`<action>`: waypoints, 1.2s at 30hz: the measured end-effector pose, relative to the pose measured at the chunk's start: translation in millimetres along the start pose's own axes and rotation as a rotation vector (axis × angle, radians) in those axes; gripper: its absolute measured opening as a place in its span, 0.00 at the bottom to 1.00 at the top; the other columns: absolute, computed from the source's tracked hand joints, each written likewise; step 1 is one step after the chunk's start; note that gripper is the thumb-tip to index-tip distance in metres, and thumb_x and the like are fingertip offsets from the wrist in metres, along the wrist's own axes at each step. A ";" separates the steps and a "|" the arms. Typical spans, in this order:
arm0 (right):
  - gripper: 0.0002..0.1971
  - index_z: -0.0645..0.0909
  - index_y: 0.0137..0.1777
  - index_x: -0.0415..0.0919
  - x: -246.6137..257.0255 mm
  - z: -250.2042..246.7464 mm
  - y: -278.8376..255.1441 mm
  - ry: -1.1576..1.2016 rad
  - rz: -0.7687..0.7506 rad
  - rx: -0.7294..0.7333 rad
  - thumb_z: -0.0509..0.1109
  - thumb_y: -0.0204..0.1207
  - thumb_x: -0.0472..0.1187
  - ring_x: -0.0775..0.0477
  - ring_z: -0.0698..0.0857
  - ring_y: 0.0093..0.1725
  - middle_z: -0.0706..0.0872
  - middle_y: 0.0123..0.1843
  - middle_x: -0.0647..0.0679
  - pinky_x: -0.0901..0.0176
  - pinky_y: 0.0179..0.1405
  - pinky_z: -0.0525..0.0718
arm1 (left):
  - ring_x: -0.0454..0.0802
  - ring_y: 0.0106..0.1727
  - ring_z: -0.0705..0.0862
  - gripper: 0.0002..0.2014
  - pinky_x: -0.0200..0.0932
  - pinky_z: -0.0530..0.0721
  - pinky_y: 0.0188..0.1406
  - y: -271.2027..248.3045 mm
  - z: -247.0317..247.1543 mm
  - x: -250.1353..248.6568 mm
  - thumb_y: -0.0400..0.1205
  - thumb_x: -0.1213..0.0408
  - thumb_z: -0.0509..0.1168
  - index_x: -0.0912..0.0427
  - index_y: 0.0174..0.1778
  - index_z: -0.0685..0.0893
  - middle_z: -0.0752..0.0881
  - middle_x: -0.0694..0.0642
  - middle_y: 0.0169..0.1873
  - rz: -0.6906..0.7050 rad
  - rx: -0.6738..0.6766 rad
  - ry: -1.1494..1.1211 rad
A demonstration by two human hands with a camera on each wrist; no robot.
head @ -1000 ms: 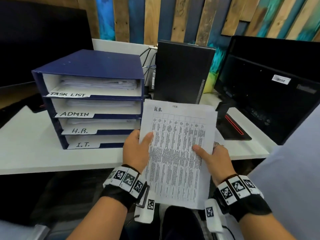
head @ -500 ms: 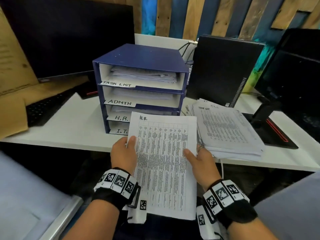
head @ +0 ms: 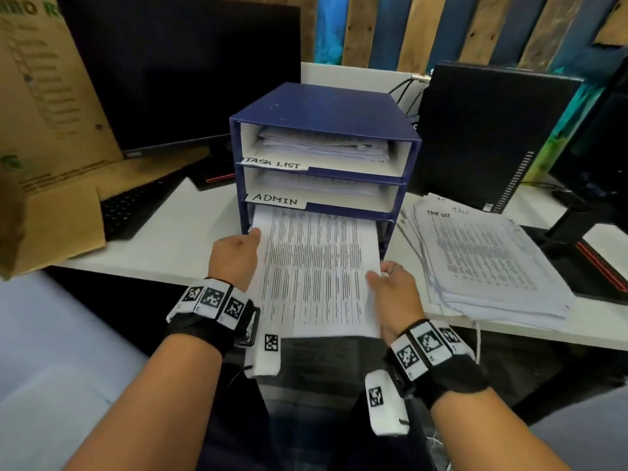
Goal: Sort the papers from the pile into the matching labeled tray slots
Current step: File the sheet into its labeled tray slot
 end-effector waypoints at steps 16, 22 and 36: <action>0.07 0.78 0.45 0.37 31.3 5.2 31.9 0.320 0.151 -0.203 0.63 0.86 0.32 0.51 0.75 0.22 0.86 0.35 0.37 0.64 0.19 0.73 | 0.57 0.30 0.88 0.14 0.46 0.88 0.36 5.3 26.8 -16.8 0.88 0.63 0.60 0.59 0.37 0.82 0.89 0.60 0.25 -0.104 -0.087 -0.508; 0.06 0.81 0.50 0.36 42.1 23.3 54.0 0.281 0.030 -0.218 0.63 0.87 0.33 0.50 0.82 0.29 0.86 0.32 0.46 0.58 0.32 0.83 | 0.56 0.40 0.93 0.07 0.43 0.91 0.38 11.7 40.5 -11.3 0.86 0.72 0.64 0.69 0.56 0.84 0.91 0.65 0.42 -0.154 -0.062 -0.679; 0.20 0.75 0.77 0.36 41.7 21.0 43.3 0.076 -0.125 -0.003 0.67 0.85 0.33 0.58 0.81 0.63 0.82 0.59 0.60 0.53 0.75 0.76 | 0.54 0.69 0.76 0.21 0.50 0.68 0.75 -9.3 97.3 -56.0 0.83 0.68 0.54 0.59 0.73 0.75 0.80 0.55 0.67 0.593 0.133 0.734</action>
Point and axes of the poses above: each hand's wrist, its own y-axis towards the middle knuckle, its own z-axis out of the palm, x = y × z, the point moved 8 cm from there along y, towards the middle knuckle
